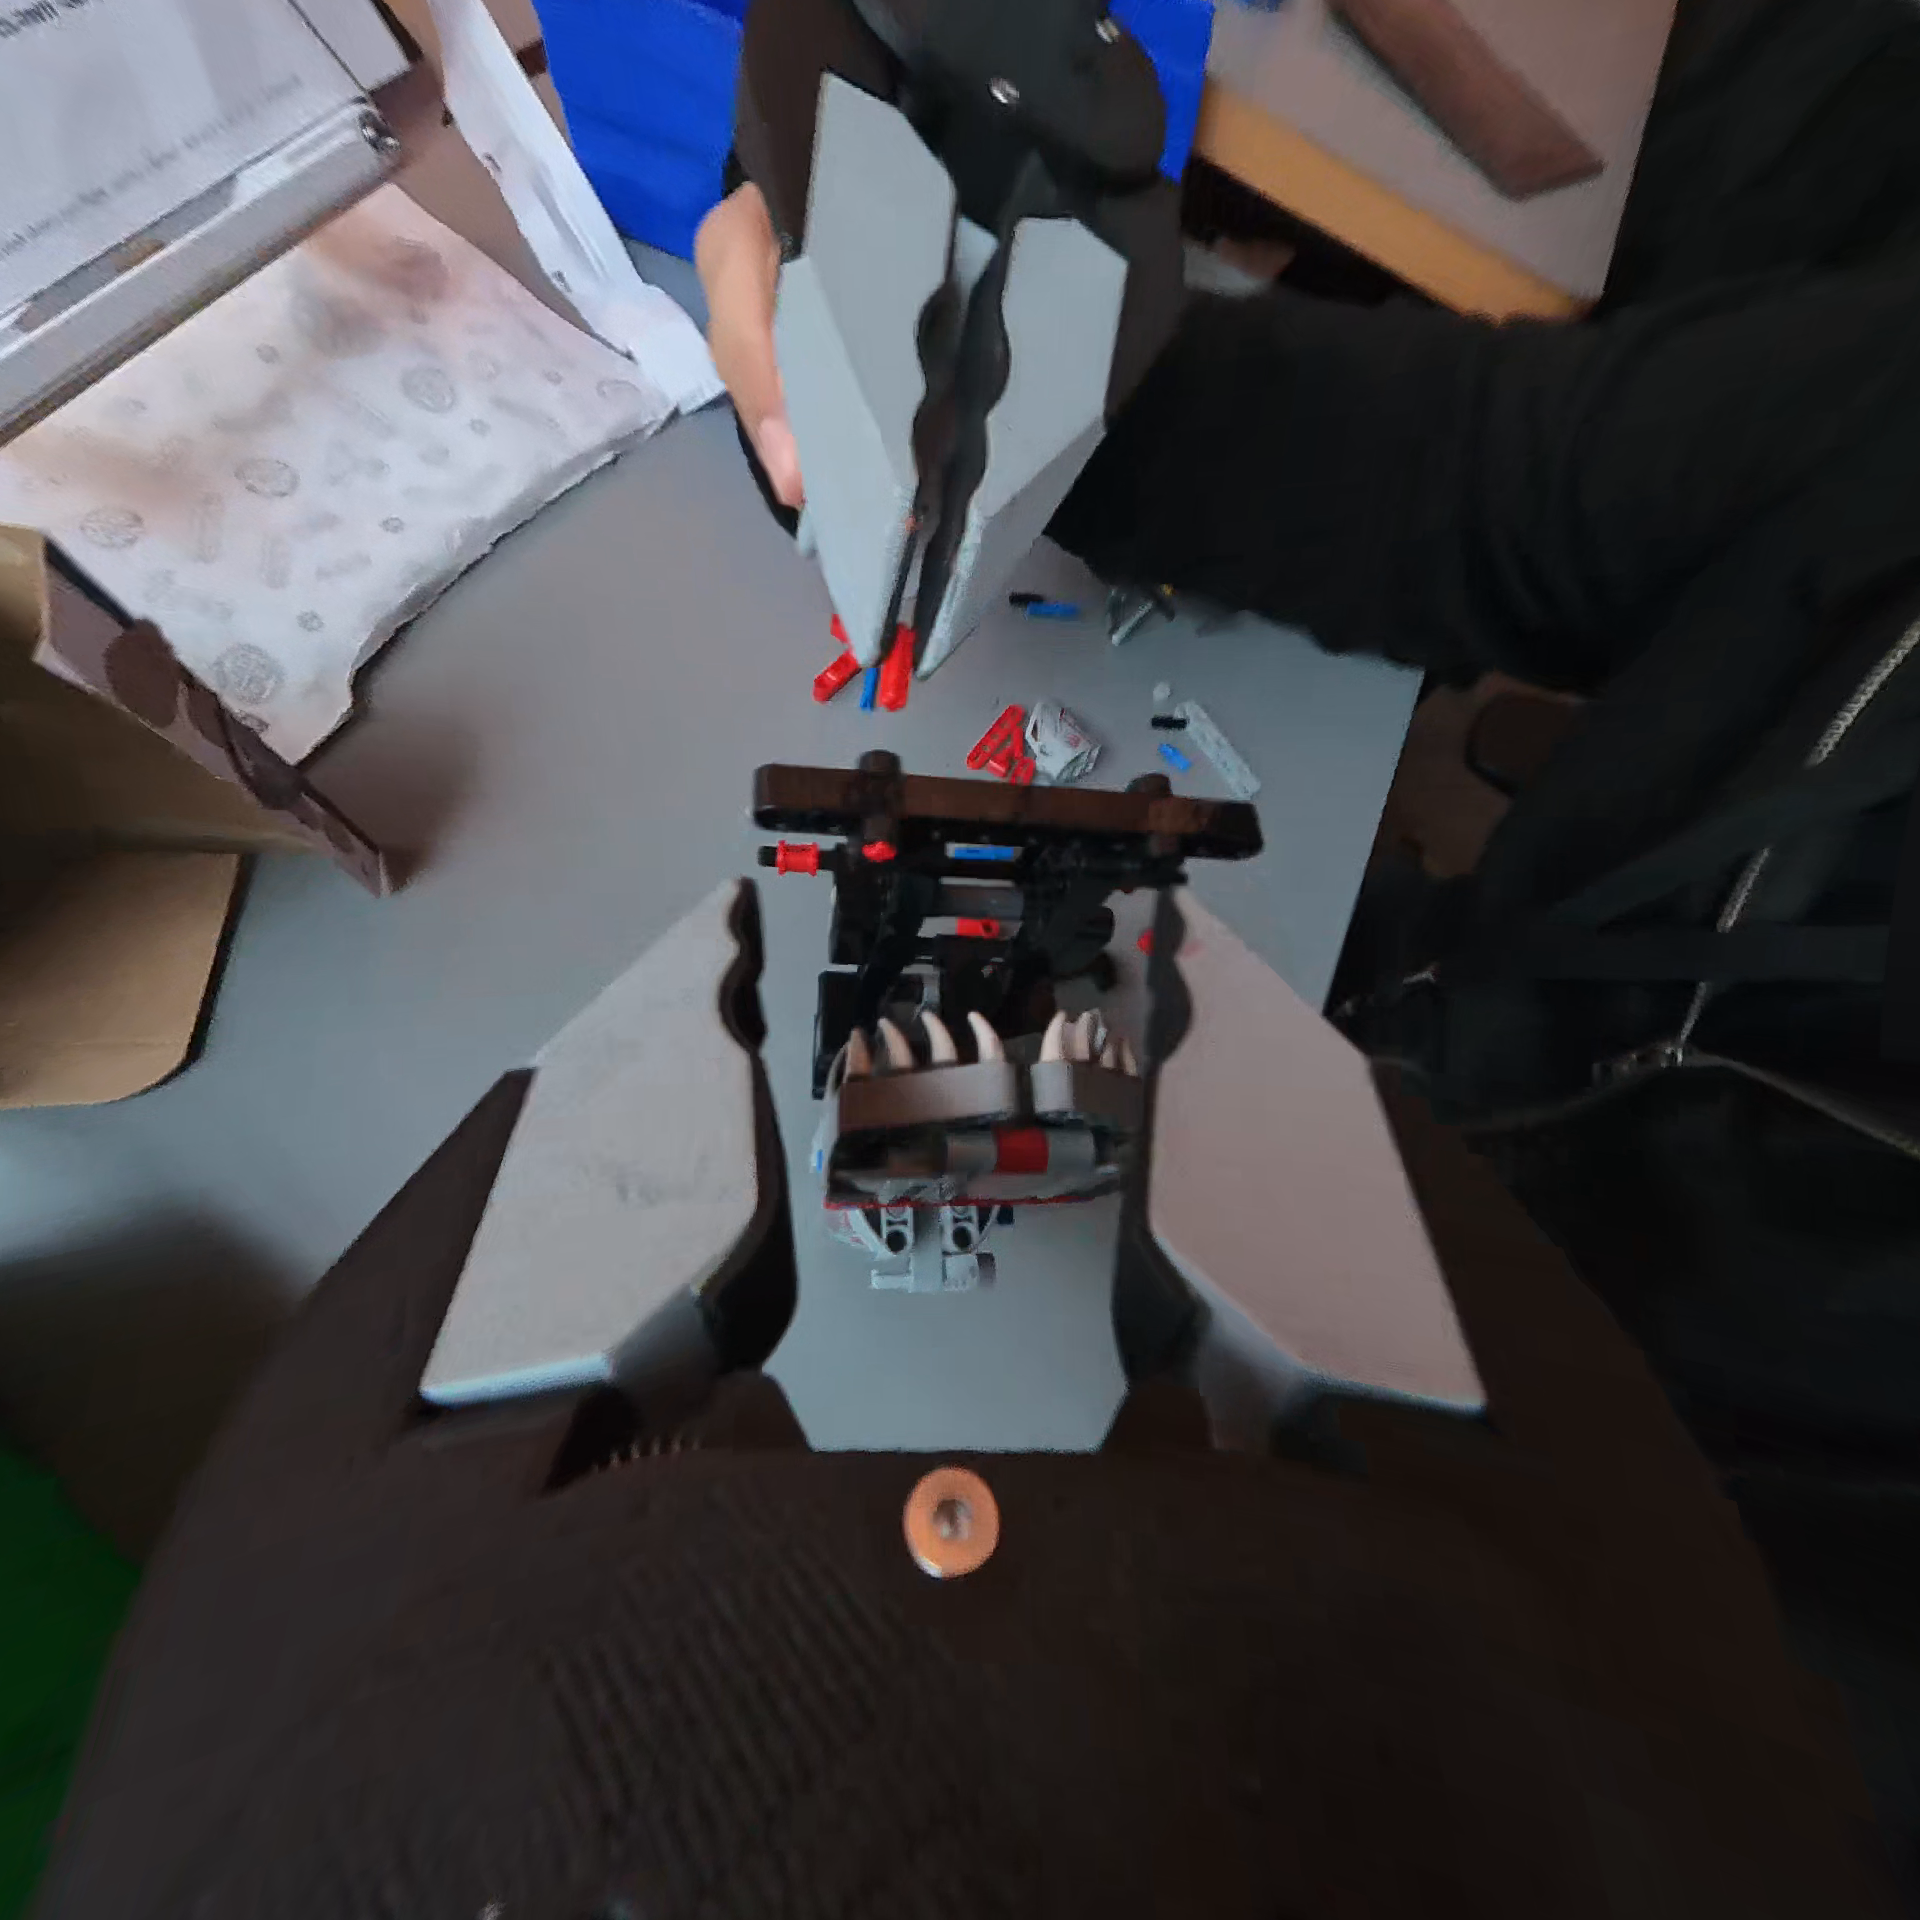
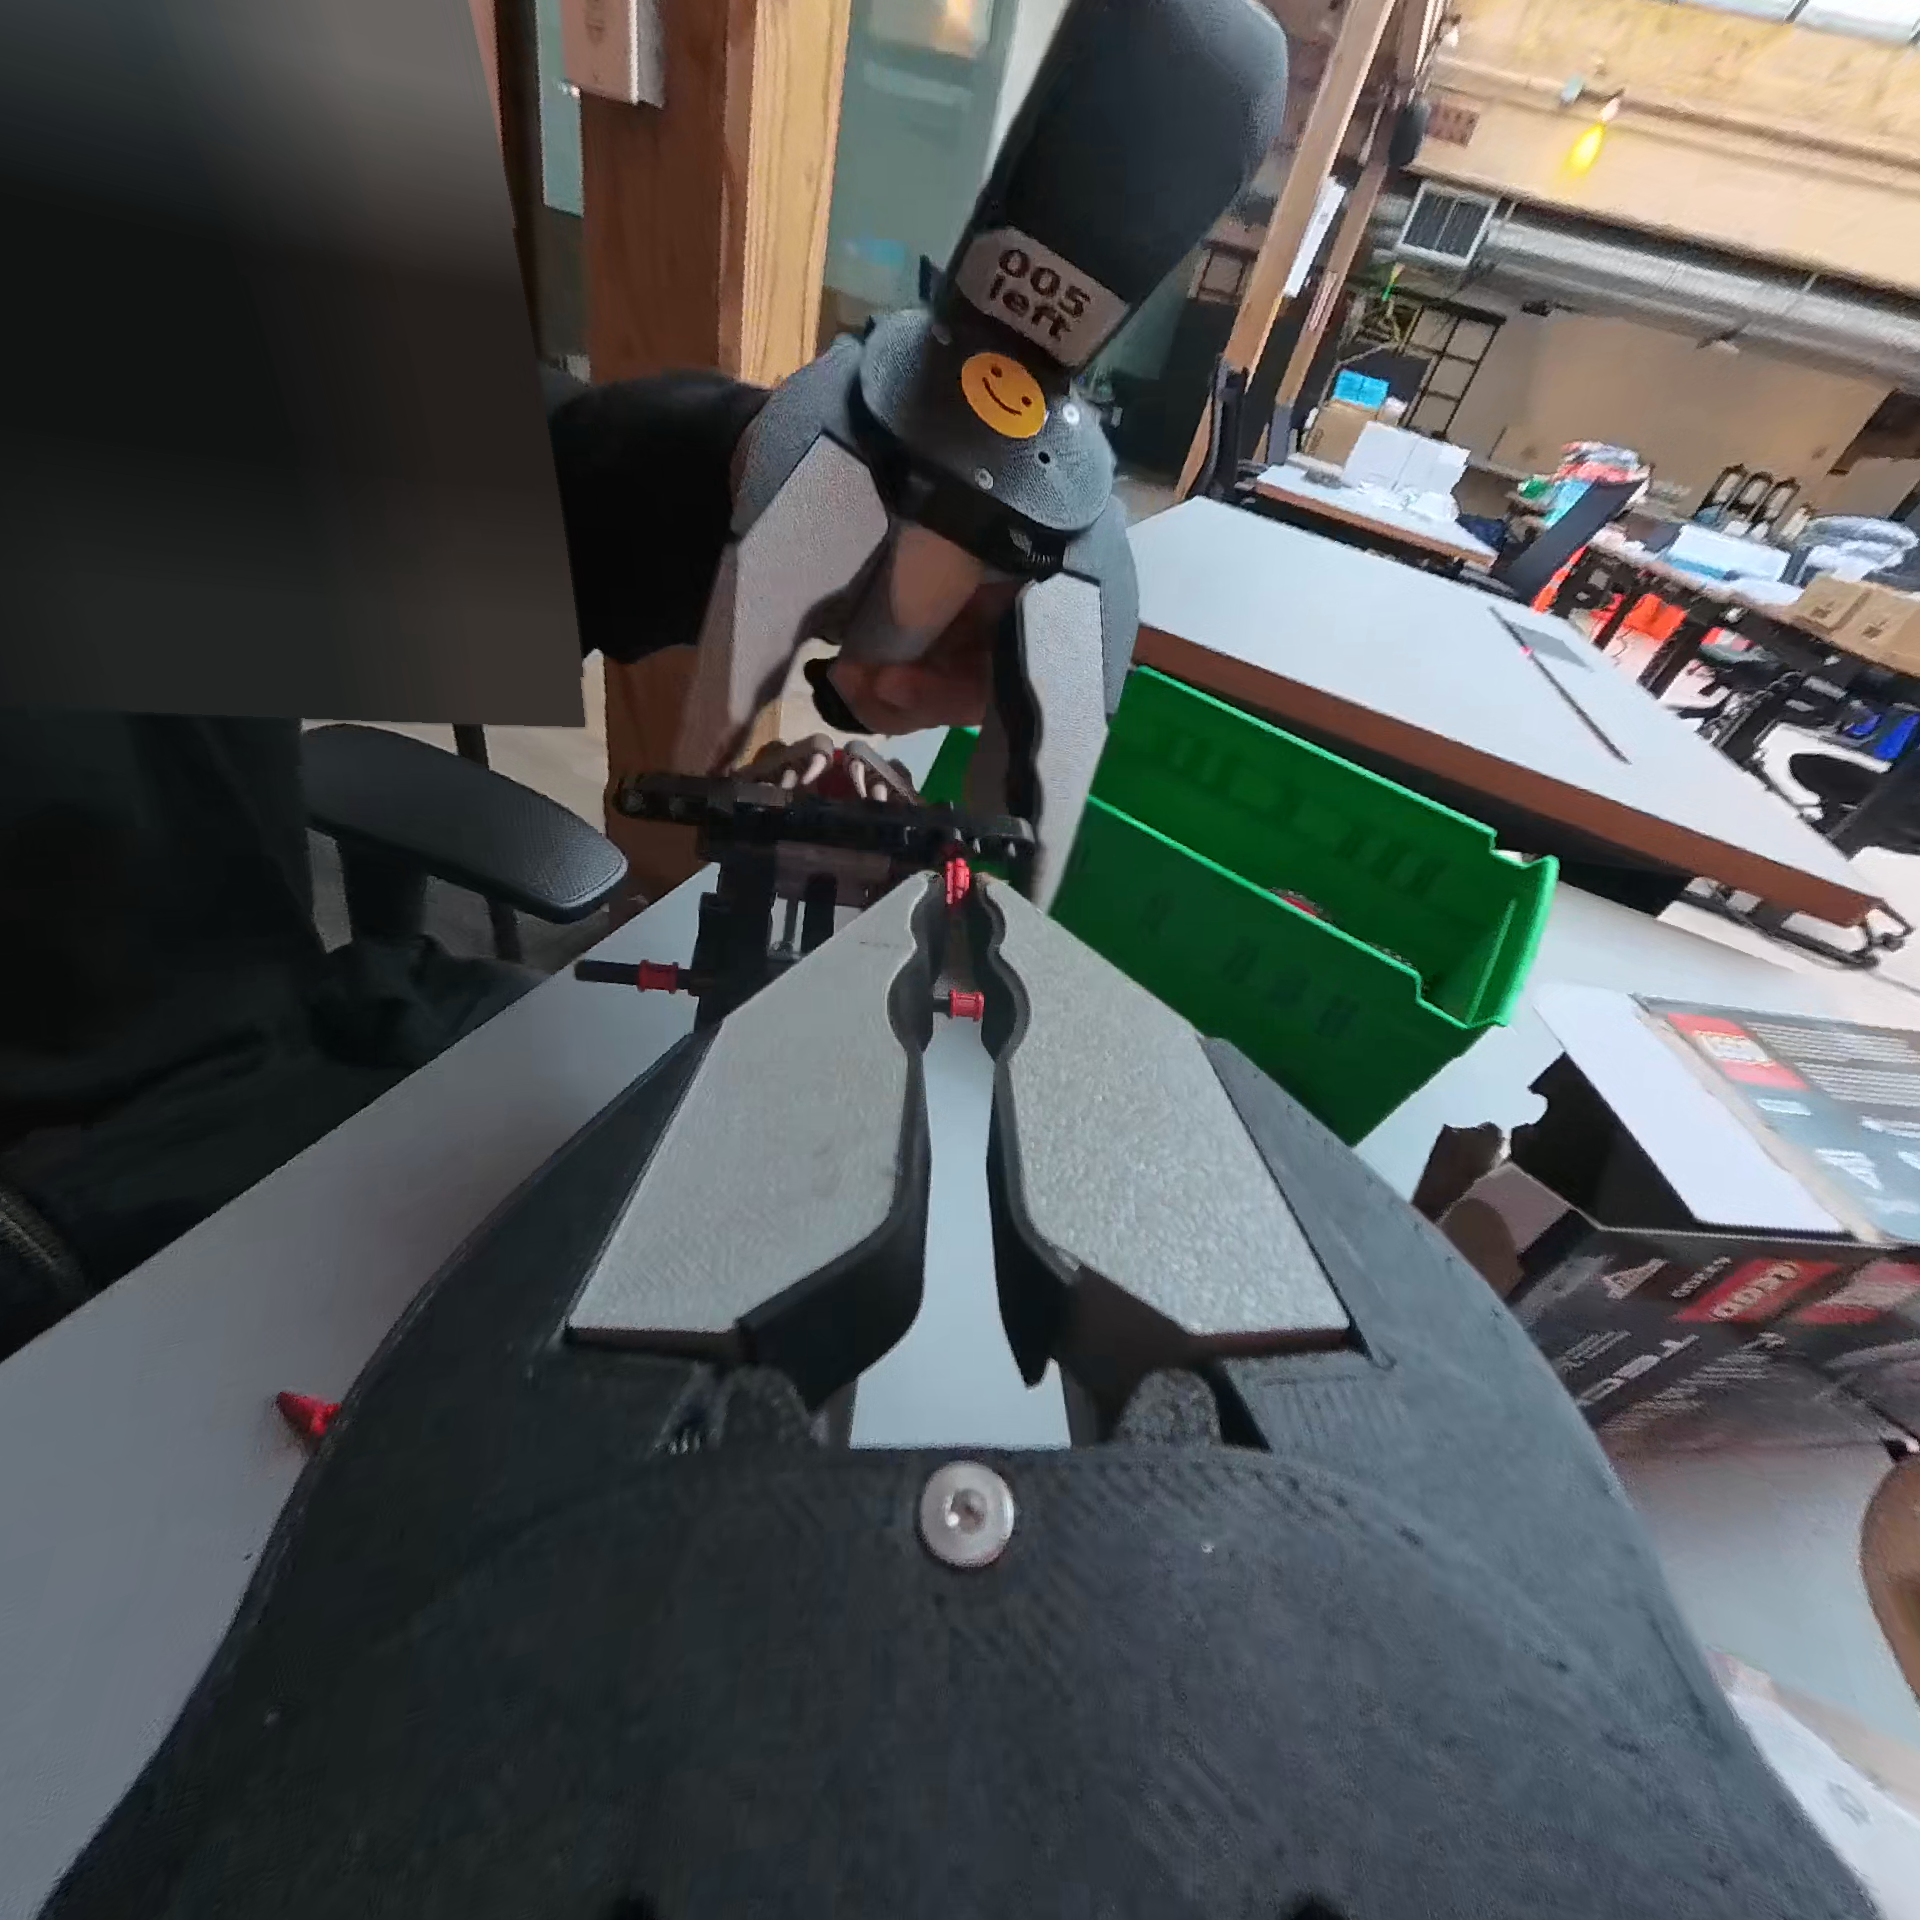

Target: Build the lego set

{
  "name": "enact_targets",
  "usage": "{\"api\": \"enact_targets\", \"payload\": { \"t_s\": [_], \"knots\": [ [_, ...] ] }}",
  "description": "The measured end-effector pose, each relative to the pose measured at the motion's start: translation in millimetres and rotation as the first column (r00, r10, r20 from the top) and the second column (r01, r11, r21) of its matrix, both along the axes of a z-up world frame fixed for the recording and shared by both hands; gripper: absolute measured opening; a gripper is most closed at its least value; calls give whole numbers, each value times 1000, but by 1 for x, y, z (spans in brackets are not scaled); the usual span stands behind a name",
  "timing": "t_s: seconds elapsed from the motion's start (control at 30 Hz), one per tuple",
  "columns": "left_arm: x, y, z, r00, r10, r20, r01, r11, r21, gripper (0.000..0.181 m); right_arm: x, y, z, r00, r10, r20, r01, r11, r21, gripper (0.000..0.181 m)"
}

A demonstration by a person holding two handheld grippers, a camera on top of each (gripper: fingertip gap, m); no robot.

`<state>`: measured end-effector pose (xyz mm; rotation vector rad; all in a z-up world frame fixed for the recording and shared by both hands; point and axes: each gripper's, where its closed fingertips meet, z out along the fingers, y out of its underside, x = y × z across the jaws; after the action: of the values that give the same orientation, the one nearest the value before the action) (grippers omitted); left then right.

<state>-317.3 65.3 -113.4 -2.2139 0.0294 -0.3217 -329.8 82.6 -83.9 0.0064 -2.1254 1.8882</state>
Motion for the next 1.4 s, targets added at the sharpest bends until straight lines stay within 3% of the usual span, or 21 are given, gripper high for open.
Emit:
{"api": "enact_targets", "payload": {
  "t_s": [0.03,0.13,0.23,0.33,0.5,0.7,0.9,1.23,1.4],
  "knots": [
    [1,1,-1,1000,-19,-19,19,1000,-2,57,1,-2,-2,1000,15,5,-15,1000,9,0],
    [5,1,1,996,-83,-11,84,996,13,46,1,-3,-3,999,41,-4,-41,999,19,0],
    [3,-1,5,995,-101,24,100,994,44,43,1,-2,-1,998,60,-3,-60,998,10,0],
    [-3,-3,9,994,-104,37,100,991,88,29,0,-3,0,997,81,7,-81,997,6,0],
    [-18,-3,9,997,-81,-11,82,992,99,26,-4,-4,-4,996,86,24,-86,996,14,1],
    [-4,5,10,988,-153,-9,153,982,115,25,-1,-5,-3,994,106,35,-106,994,5,1],
    [-10,7,11,988,-147,-38,151,978,143,14,-1,-4,-3,995,100,31,-100,995,4,0],
    [-8,12,10,978,-209,-8,208,965,160,11,-5,2,-3,996,89,15,-89,996,-1,1],
    [-9,11,9,977,-192,-88,205,964,168,0,-1,8,0,996,70,53,-69,997,-26,1]
  ]
}}
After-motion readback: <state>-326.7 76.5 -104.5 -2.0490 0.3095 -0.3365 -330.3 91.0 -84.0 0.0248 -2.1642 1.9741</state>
